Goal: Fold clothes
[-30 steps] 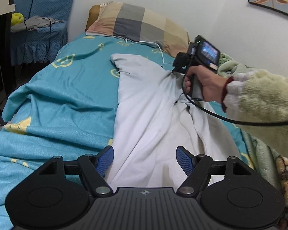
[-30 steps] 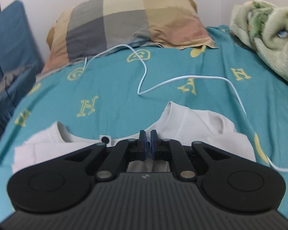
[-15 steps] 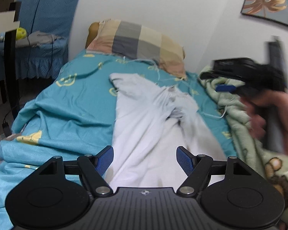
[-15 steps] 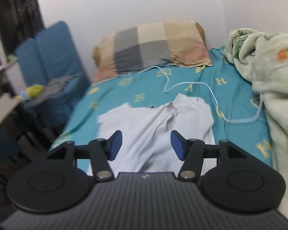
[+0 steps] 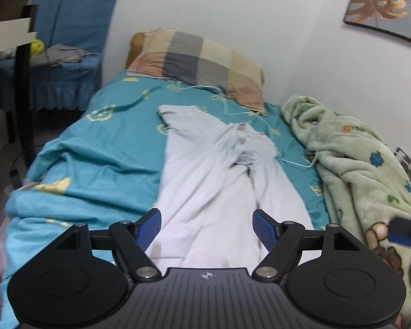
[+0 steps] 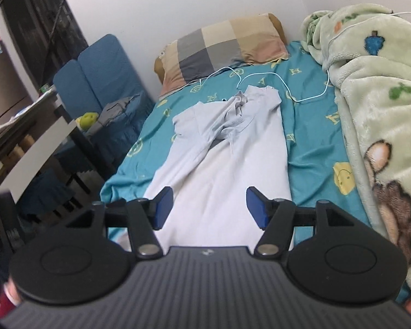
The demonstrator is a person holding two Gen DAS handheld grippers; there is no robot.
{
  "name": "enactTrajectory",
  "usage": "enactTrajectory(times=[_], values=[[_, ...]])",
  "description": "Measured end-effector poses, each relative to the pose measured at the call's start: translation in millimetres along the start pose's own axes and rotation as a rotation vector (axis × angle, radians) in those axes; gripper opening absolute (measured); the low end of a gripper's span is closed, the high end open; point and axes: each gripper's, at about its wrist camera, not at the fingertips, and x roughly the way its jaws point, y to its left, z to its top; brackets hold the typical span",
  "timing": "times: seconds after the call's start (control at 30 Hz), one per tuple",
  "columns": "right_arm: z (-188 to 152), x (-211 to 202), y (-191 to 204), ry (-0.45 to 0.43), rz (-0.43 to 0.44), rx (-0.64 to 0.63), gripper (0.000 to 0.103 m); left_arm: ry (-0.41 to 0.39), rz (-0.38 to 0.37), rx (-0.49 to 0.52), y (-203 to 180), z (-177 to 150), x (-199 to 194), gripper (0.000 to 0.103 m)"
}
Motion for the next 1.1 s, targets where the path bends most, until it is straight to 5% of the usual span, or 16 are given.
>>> enactTrajectory(times=[0.23,0.53,0.67,0.8,1.1], values=[[-9,-5,-27,0.045,0.045,0.053,0.063,0.037,0.068,-0.228,45,13,-45,0.081],[-14,8,-35,0.110,0.076,0.086,0.063,0.189,0.316,-0.528,116,-23,-47,0.082],[-16,16,-40,0.136,0.055,0.111,0.063,0.221,0.316,-0.653,131,-42,-38,0.077],[-18,25,-45,0.163,0.035,0.140,0.063,0.214,0.295,-0.616,124,-43,-32,0.071],[-19,35,-53,0.190,0.012,0.177,0.063,0.225,0.258,-0.493,103,-41,-21,0.012]])
